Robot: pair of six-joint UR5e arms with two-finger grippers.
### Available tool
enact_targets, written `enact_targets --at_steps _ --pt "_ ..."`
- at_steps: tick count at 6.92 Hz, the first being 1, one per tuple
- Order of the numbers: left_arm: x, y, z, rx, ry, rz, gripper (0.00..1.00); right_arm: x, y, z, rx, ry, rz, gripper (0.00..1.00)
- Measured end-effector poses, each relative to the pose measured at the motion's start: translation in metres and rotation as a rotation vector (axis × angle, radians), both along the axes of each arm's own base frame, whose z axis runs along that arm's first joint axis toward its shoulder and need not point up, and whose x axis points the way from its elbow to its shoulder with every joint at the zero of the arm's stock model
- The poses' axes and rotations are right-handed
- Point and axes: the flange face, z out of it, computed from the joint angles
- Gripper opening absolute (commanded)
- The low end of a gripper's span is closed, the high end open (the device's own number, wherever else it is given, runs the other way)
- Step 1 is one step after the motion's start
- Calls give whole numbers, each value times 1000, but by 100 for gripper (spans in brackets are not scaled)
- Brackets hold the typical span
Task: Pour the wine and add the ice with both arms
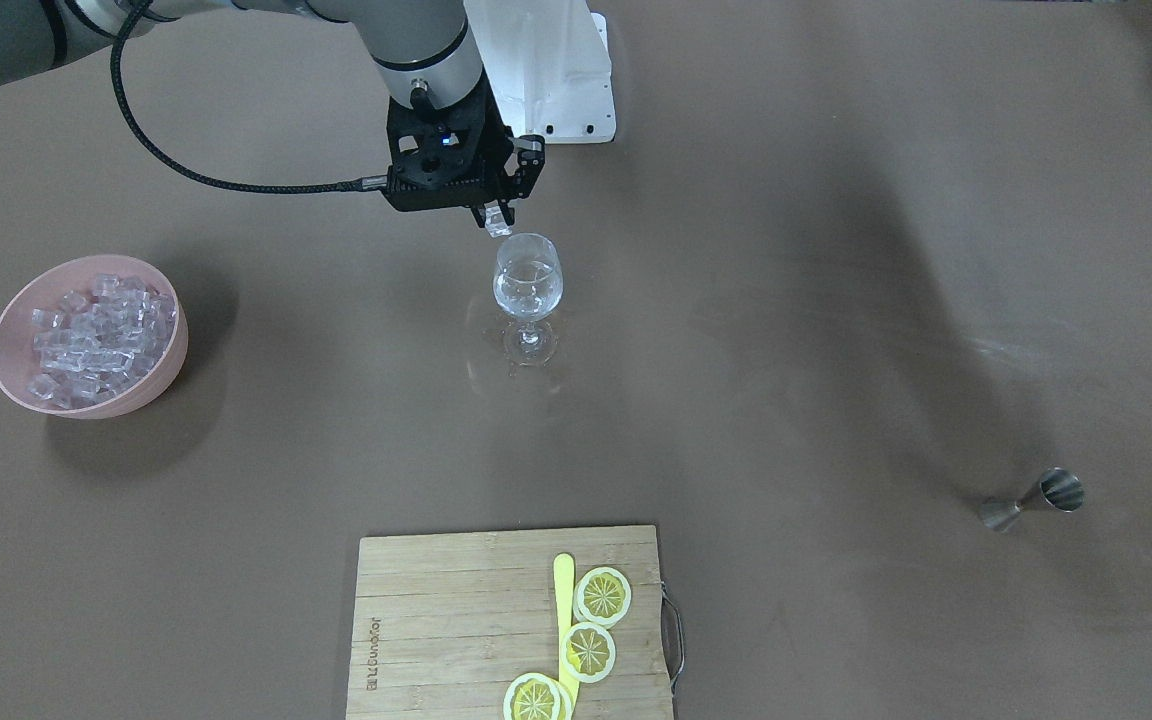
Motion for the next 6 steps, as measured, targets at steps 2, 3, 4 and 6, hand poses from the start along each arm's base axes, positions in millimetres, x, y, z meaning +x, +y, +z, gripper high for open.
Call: enact_targets --at_steps 2,3,4,6 --pt "-1 0 0 0 0 -2 97 -20 -15 -3 5 -17 23 69" --pt "-1 0 0 0 0 -2 97 -24 -19 -1 11 -23 28 100" --pt "-1 0 0 -1 -2 -5 97 -24 -21 0 17 -25 28 100" --pt "-2 -1 1 -3 -5 -8 97 -16 -23 0 25 -33 27 100"
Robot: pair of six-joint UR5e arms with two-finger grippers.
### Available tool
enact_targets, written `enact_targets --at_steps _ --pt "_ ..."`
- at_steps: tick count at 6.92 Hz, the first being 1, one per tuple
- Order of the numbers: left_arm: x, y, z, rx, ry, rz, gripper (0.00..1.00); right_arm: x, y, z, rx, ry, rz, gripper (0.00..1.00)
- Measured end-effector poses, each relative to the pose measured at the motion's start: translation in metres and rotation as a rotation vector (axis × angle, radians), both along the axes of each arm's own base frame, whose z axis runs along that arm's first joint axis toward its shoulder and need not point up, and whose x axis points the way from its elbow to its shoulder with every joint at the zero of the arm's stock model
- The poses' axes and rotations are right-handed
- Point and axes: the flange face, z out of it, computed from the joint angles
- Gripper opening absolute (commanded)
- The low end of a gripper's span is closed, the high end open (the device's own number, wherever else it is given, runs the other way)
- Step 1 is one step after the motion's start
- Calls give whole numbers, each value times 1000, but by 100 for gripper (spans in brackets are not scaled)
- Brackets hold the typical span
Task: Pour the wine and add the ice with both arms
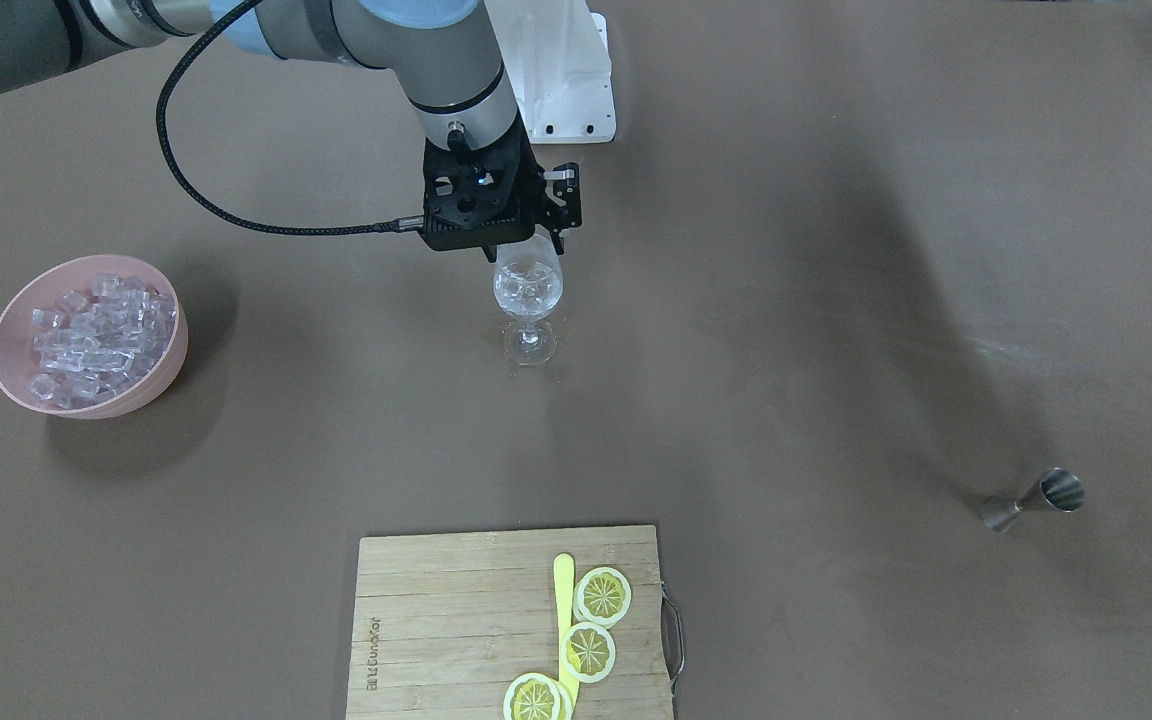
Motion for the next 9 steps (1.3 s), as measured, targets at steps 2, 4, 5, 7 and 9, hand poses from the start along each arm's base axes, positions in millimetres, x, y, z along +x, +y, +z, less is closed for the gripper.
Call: enact_targets --at_steps 2,4,5,7,9 --pt "1 -3 -3 -29 -1 2 97 57 -13 27 22 -15 -6 100" --pt "4 -6 -10 -68 -9 14 97 142 -34 92 96 24 -37 100" --pt "4 -8 -12 -74 -31 37 97 187 -48 126 147 59 -63 100" --pt "-8 -10 -32 -83 -115 124 97 274 -70 207 238 145 -119 100" --pt "-43 21 -43 -106 -186 184 98 352 -70 292 278 233 -168 100"
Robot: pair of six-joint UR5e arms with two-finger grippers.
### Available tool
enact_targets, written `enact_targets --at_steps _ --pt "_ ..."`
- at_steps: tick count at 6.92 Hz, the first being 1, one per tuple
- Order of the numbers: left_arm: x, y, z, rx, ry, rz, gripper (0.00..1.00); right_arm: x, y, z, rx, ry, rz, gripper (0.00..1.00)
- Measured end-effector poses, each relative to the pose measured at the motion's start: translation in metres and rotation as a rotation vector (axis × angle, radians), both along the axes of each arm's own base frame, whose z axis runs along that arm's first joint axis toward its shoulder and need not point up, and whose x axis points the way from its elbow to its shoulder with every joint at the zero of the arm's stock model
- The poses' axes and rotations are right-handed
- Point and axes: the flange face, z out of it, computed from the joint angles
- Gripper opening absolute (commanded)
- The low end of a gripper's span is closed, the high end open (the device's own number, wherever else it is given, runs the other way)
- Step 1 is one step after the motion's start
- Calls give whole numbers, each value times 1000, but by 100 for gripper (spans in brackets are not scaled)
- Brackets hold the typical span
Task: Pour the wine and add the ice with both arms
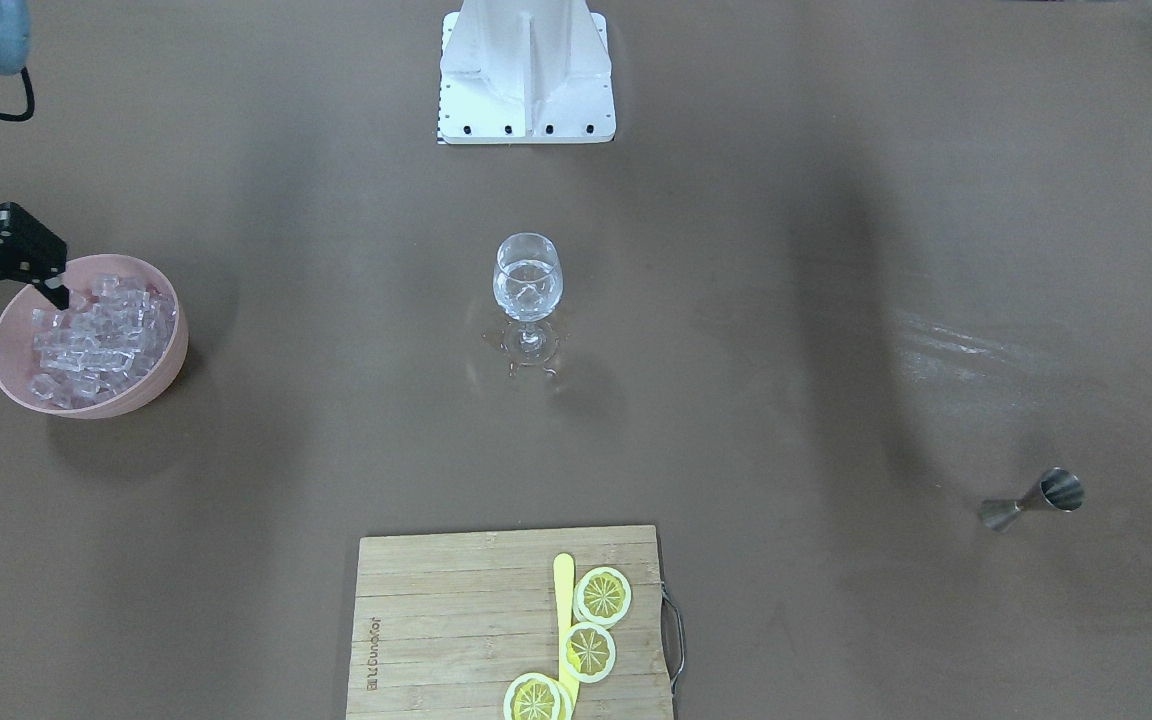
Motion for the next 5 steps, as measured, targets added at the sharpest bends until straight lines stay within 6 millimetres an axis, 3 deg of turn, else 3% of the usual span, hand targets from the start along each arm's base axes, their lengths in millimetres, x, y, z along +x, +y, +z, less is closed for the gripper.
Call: enact_targets --at_steps 2,4,5 --pt "-14 62 10 -27 -83 -17 98 68 16 83 7 74 -50 100" --pt "-12 82 19 -41 -105 -11 98 105 39 155 -69 152 -43 100" --pt "-11 88 30 -62 -98 -5 98 110 41 188 -118 178 -42 100"
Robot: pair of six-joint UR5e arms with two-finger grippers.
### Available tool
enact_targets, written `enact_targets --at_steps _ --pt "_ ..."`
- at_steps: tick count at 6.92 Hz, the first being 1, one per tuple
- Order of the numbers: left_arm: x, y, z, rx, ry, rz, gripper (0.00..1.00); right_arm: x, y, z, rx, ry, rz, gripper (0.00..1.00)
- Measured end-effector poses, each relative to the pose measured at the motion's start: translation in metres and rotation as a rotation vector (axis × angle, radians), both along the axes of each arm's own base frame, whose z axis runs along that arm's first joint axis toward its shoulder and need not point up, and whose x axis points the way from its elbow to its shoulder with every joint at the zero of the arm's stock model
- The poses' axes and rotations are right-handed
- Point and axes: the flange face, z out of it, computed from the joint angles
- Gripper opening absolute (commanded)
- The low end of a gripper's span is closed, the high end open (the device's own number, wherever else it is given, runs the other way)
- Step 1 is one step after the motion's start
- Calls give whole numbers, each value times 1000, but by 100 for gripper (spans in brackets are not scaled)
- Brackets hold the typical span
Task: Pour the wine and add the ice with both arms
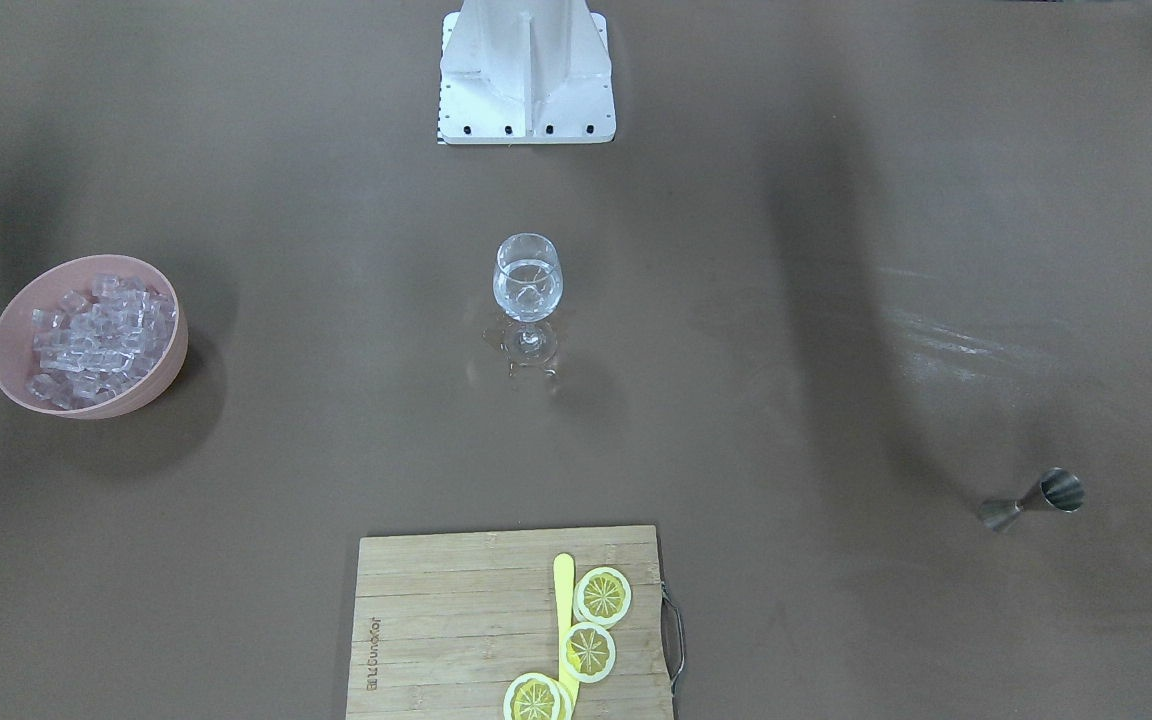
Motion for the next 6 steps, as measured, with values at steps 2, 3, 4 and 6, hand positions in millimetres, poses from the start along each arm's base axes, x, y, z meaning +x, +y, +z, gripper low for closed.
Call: enact_targets --at_steps 2,3,4,6 --pt "2 4 12 -24 9 3 98 12 6 41 -57 20 18 100" --pt "1 5 19 -37 6 1 98 18 9 47 -69 16 30 100" --pt "1 5 24 -43 2 1 98 20 9 49 -73 13 33 100" --pt "3 5 25 -41 -3 6 98 20 6 54 -34 9 -37 100"
